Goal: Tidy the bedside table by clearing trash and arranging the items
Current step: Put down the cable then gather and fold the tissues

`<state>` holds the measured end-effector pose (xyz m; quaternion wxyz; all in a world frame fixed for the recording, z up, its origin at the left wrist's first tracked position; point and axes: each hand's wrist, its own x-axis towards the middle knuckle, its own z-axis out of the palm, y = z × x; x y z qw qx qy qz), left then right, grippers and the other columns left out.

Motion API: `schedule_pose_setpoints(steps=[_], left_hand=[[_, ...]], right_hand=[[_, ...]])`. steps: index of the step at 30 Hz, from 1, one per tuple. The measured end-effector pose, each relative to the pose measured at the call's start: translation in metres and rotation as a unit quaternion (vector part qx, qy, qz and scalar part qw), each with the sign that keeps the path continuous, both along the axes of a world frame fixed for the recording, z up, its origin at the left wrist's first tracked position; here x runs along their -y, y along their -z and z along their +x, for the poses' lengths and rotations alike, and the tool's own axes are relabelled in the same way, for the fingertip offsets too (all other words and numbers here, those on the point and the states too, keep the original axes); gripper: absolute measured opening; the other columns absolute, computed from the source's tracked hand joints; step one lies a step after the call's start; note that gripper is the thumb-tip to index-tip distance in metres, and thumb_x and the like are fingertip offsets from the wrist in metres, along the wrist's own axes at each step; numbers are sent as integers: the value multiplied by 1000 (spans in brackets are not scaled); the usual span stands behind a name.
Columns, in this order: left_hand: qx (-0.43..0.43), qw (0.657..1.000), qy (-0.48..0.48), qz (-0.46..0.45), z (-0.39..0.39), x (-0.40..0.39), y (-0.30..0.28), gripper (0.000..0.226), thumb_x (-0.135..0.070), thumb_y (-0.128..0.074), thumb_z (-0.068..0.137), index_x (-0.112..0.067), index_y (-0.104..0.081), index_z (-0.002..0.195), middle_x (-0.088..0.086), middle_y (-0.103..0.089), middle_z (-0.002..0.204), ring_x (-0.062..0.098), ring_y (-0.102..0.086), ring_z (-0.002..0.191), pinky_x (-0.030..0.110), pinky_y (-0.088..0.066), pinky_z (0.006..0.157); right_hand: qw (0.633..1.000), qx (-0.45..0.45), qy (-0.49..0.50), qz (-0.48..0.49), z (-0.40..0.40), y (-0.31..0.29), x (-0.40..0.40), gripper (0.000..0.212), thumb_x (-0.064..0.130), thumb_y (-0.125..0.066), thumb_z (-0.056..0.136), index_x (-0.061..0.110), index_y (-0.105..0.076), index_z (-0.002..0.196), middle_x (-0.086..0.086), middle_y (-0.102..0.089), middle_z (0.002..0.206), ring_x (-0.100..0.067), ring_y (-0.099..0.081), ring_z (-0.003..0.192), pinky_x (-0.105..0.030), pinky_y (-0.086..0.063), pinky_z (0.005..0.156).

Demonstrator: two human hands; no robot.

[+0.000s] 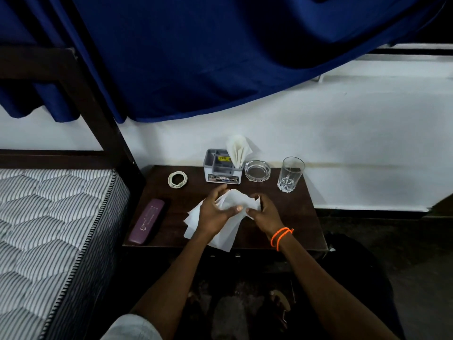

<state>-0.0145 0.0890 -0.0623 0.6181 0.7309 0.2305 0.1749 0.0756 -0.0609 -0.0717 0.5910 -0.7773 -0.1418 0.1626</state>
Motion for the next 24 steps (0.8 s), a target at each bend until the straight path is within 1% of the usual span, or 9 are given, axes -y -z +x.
schedule_pose_setpoints(steps=[2,4,6,8,11,15,18,21,24], left_hand=[[21,1000,-15,-13,4,0,-1,66,-17,-95,68,-20,-67,128,-12,-73,113,-4,-68,104,21,-56,91],[58,997,-27,-41,6,2,-7,47,-12,-90,74,-17,-74,117,-3,-78,110,12,-73,105,36,-59,94],[79,995,-31,-53,8,5,-15,35,-9,-87,78,-18,-77,110,-2,-79,107,14,-74,104,34,-59,92],[80,994,-26,-66,9,6,-17,38,-7,-87,78,-16,-76,114,-3,-79,107,12,-74,103,26,-59,89],[60,994,-65,-66,6,2,-9,36,-12,-88,78,-17,-76,112,-4,-79,104,12,-75,100,31,-60,89],[2,990,-121,-71,2,-5,4,22,-17,-82,85,-20,-77,106,-8,-78,97,12,-75,93,42,-61,90],[-38,988,-116,-94,2,-8,11,24,-22,-81,87,-17,-77,110,-6,-77,99,18,-74,99,45,-60,93],[-64,986,-108,-108,2,-8,16,5,-23,-76,91,-27,-74,91,-7,-76,92,25,-73,101,49,-58,95],[-111,977,-112,-144,3,-10,20,12,-31,-70,95,-26,-71,84,-1,-76,96,28,-72,101,52,-57,95]], right_hand=[[1000,20,18,1,2,4,-1,26,-3,-69,83,7,-65,107,-5,-72,99,-19,-66,88,-32,-54,80],[999,20,35,18,3,3,-2,26,0,-68,88,6,-69,113,-7,-75,104,-20,-70,95,-36,-56,87],[997,-15,44,54,3,-1,-3,29,-1,-69,88,5,-70,116,-9,-75,107,-19,-72,97,-35,-59,85],[995,-49,34,76,1,-4,-3,34,-5,-70,85,9,-69,116,-7,-75,108,-17,-72,95,-30,-59,81],[987,-108,49,110,0,-2,-1,32,-4,-72,84,6,-67,114,-8,-75,106,-20,-72,94,-34,-60,80],[981,-120,96,117,3,1,1,7,10,-69,92,5,-68,95,-10,-73,93,-22,-66,84,-40,-55,78],[987,-98,107,74,6,6,2,17,10,-66,94,14,-64,77,-5,-64,80,-17,-56,78,-36,-48,73],[983,-114,132,62,7,6,2,20,6,-63,95,12,-65,76,-5,-64,77,-17,-56,76,-32,-47,70],[978,-158,132,27,10,15,2,24,11,-62,96,18,-68,75,-9,-69,80,-24,-63,77,-45,-56,76]])
